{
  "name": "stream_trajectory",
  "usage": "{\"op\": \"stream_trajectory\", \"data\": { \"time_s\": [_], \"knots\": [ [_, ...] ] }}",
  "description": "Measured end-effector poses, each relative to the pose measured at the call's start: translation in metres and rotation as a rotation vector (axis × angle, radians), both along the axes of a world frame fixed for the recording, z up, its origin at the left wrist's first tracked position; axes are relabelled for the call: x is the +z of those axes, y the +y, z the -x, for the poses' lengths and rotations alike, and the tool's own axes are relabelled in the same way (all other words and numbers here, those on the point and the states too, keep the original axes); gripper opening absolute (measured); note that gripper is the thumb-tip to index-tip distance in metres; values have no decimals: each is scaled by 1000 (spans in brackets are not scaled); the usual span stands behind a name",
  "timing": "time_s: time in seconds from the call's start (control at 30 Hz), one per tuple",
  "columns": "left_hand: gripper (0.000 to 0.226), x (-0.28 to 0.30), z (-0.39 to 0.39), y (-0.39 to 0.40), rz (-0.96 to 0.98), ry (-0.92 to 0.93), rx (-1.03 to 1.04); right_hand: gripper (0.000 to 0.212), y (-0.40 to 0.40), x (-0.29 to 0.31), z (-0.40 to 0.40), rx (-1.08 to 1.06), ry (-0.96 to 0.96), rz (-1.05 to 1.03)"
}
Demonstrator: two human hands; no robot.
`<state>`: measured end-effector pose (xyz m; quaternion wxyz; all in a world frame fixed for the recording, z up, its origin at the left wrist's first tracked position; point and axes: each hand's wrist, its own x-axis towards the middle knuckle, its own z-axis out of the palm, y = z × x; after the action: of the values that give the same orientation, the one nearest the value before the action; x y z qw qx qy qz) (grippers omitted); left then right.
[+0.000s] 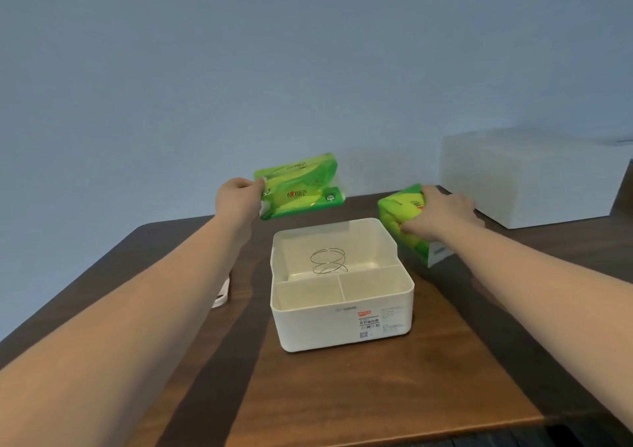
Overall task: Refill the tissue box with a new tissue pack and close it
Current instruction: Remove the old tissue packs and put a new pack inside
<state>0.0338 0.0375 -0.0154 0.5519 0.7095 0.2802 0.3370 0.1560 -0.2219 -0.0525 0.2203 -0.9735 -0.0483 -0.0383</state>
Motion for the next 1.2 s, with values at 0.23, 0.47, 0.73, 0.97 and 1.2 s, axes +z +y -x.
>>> {"op": "stream_trajectory", "data": {
  "time_s": [0.23,0.47,0.73,0.97,1.2],
  "knots": [
    [31,-36,-18,34,-102,228,73,89,12,38,5,251,-307,-212],
    [29,-59,-22,42,-120,365,9,94,37,57,26,722,-301,-256],
    [33,-75,-23,32,-150,462,-61,87,48,47,52,985,-189,-73],
    [17,-76,-17,40,-145,482,-112,82,53,40,53,1052,-107,135],
    [11,-76,2,51,-150,533,-164,80,50,25,50,1007,-30,191]
  ]
}}
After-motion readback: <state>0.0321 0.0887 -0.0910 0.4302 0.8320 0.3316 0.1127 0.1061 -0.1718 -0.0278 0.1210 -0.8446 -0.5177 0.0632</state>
